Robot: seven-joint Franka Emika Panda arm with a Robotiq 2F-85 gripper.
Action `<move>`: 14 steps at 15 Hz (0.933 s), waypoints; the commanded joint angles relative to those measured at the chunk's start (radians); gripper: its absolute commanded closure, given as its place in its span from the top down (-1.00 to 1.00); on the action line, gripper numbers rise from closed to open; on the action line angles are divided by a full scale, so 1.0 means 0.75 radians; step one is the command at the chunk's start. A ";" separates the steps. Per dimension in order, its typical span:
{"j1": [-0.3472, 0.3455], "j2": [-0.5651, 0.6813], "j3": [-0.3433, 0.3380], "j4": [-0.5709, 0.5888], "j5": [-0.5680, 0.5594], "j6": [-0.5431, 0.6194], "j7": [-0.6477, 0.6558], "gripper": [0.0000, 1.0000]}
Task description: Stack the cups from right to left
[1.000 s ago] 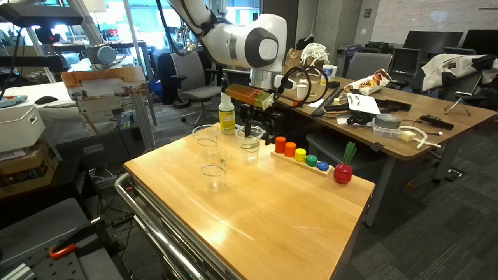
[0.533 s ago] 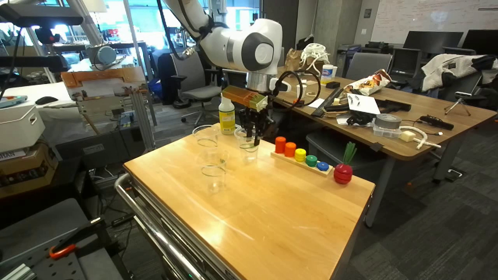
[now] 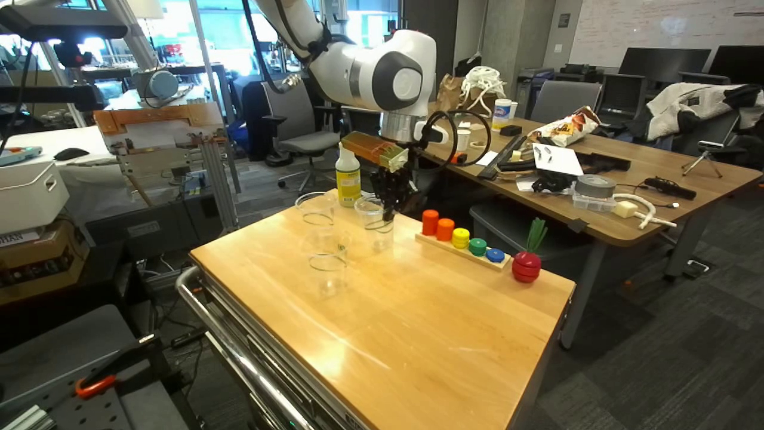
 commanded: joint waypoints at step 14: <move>-0.028 -0.604 -0.074 -0.238 0.023 -0.325 0.100 -0.97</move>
